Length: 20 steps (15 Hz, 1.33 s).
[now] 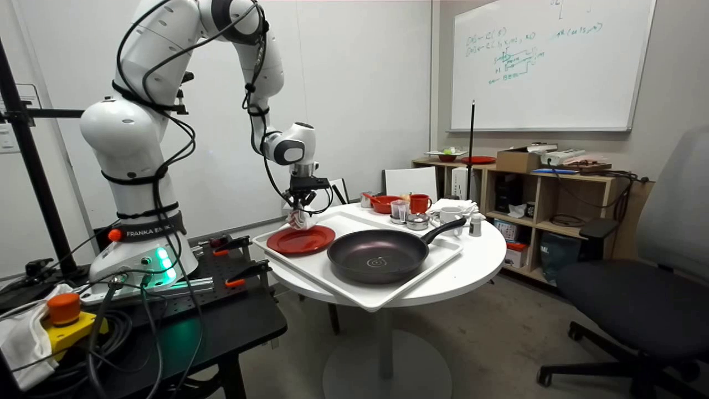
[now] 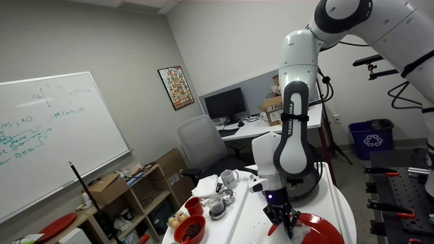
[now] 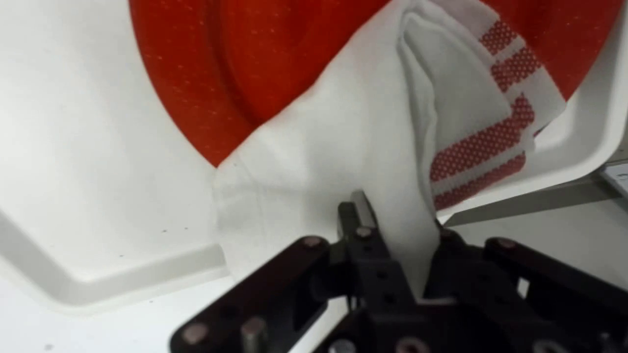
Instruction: Wipe the red plate with the white cloth
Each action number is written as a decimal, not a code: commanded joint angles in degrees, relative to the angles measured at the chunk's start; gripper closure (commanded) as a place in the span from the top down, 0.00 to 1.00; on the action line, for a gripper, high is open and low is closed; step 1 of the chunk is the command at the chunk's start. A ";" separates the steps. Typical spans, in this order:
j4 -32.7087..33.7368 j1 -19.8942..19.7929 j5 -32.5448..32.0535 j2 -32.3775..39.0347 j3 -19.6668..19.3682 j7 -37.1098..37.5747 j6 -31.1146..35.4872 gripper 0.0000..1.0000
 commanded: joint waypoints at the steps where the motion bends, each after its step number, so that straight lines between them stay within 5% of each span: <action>1: -2.99 6.71 -4.04 -3.34 -7.88 8.25 7.11 0.07; 5: 0.25 19.31 -14.59 -0.34 -23.73 20.91 7.09 0.07; 8: 3.91 24.57 -20.57 3.87 -29.47 29.31 4.04 0.07; 20: 12.78 20.54 -24.29 12.32 -21.02 34.65 -6.31 0.07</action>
